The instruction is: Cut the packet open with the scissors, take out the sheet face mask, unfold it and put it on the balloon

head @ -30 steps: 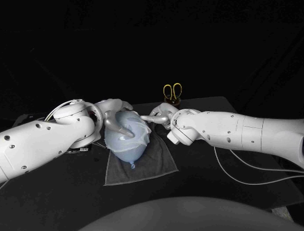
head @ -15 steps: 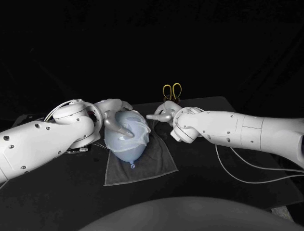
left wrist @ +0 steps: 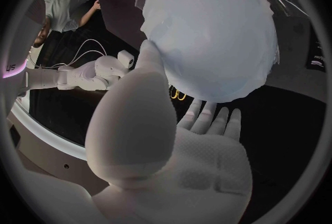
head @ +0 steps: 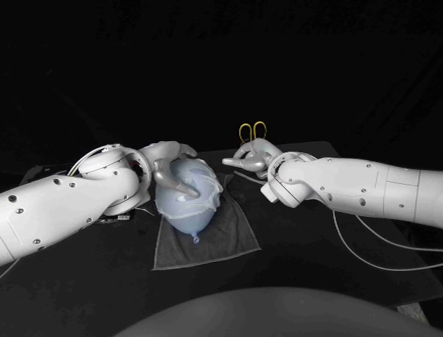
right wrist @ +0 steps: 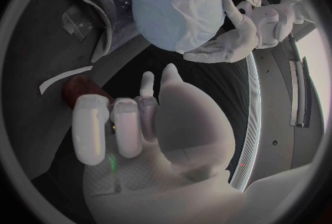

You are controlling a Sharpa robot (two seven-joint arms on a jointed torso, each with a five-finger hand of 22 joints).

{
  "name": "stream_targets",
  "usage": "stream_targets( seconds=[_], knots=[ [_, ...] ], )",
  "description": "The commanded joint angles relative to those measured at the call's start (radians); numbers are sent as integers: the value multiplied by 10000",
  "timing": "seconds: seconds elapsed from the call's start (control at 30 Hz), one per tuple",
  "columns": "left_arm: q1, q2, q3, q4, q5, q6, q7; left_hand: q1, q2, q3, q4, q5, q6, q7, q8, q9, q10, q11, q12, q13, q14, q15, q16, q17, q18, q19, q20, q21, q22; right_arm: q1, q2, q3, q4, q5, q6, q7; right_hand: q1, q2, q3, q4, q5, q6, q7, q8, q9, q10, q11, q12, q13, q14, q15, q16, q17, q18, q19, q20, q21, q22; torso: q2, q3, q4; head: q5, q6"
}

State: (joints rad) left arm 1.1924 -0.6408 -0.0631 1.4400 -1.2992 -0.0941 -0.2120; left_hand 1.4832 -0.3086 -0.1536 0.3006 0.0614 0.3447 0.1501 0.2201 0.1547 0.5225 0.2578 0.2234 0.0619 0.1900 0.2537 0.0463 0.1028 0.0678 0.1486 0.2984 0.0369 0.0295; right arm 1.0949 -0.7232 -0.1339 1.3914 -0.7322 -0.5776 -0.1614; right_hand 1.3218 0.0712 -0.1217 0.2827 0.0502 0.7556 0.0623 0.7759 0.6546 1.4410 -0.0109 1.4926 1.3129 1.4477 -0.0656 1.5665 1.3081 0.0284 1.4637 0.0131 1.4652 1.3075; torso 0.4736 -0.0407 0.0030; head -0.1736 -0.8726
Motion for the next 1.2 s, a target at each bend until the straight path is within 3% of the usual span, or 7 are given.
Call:
stream_targets(
  seconds=[0.03, 0.27, 0.63, 0.87, 1.0, 1.1, 1.2],
  knots=[
    [-13, -40, 15, 69, 1252, -1023, 1115, -145, 6, -124, 28, -44, -48, 1419, -41, -25, -17, 21, -1, -7, -27, -13, 16, -39, 38, 29, -32, 23, 7, 19, -234, 4, 300, 1126, 42, 1625, 248, 23, -179, -49, -16, -252, 215, -451, -265, 842, 159, -66, 1945, 1231, 34, 43, 2627, -35, 674, 210, -112, 2281, -13, 6, -13, 47, 0],
    [11, -273, 129, 308, 3149, -1379, 1930, -289, -8, -445, 28, -39, -149, 1427, -110, -65, -85, 49, -43, -15, -78, 7, -7, -65, 16, 4, -26, 18, 2, 20, -672, 1, 811, 1829, 122, 2917, 476, 7, -513, -125, -16, -340, 423, -977, -572, 571, 358, -502, 1629, 1231, 220, 43, 2627, 33, 558, 404, -428, 2188, -34, 15, -19, 85, 0],
    [52, -773, 309, 600, 5343, -1197, 2514, -311, -5, -458, 25, -31, -166, 1434, -124, -69, -98, 66, -58, -13, -150, 31, -36, -100, -14, -23, -21, 11, -4, 19, -1060, -1, 1239, 2636, -19, 4344, 855, 154, -841, -287, -17, -98, 492, -1422, -836, -43, 421, -1516, 887, 1160, 291, -86, 2366, 131, 393, 525, -858, 2061, -31, -32, -17, 184, 67],
    [46, -1210, 340, 427, 7976, -1409, 4003, -81, 94, -121, 0, -1, 378, 1477, 180, 120, 537, 180, 222, 76, 575, 135, 190, 210, -77, 463, 1, 168, 95, 31, -1203, -1, 1412, 3492, -27, 5064, 1610, 583, -1217, -581, -9, 200, 501, -2005, -1131, -1735, 461, -4547, -1403, 499, 299, -1271, 482, 659, -630, 544, -3630, 1100, -91, -87, -24, 443, 261],
    [32, -1411, 343, 181, 9798, -1341, 4924, 6, 652, 543, 20, -62, 1313, 1449, 656, 398, 1163, 61, 408, 81, 2250, -65, 810, 778, -72, 2490, -20, 936, 500, 63, -1221, -1, 1378, 4084, 34, 5253, 2057, 793, -1444, -751, -25, 277, 567, -2323, -1258, -2872, 464, -6812, -3195, -31, 294, -2341, -851, 961, -1270, 567, -5606, 256, -190, -169, -25, 739, 388],
    [-2, -1470, 341, -50, 10876, -1204, 5448, -46, 1403, 1134, -12, -92, 2253, 1319, 1134, 669, 1770, -60, 557, 91, 3065, -187, 1091, 989, -80, 2987, -29, 1110, 557, 92, -1206, -1, 1284, 4402, 116, 5359, 2435, 1024, -1698, -883, -7, 306, 632, -2698, -1405, -3389, 526, -8082, -4316, -491, 363, -3370, -1961, 1196, -1759, 613, -7367, -625, -306, -247, -13, 1014, 469],
    [-112, -1514, 339, -274, 11744, -1065, 5880, -50, 2022, 1523, -67, -128, 3206, 1108, 1551, 893, 2406, -244, 532, 39, 4559, -399, 1591, 1350, 104, 4570, -71, 1706, 797, 127, -1160, -1, 1121, 4736, 211, 5490, 2777, 1290, -2052, -960, 3, 479, 718, -3231, -1643, -3620, 667, -8739, -4990, -1068, 423, -4533, -3095, 1447, -2357, 695, -9448, -1723, -436, -324, -3, 1379, 669]
  ],
)
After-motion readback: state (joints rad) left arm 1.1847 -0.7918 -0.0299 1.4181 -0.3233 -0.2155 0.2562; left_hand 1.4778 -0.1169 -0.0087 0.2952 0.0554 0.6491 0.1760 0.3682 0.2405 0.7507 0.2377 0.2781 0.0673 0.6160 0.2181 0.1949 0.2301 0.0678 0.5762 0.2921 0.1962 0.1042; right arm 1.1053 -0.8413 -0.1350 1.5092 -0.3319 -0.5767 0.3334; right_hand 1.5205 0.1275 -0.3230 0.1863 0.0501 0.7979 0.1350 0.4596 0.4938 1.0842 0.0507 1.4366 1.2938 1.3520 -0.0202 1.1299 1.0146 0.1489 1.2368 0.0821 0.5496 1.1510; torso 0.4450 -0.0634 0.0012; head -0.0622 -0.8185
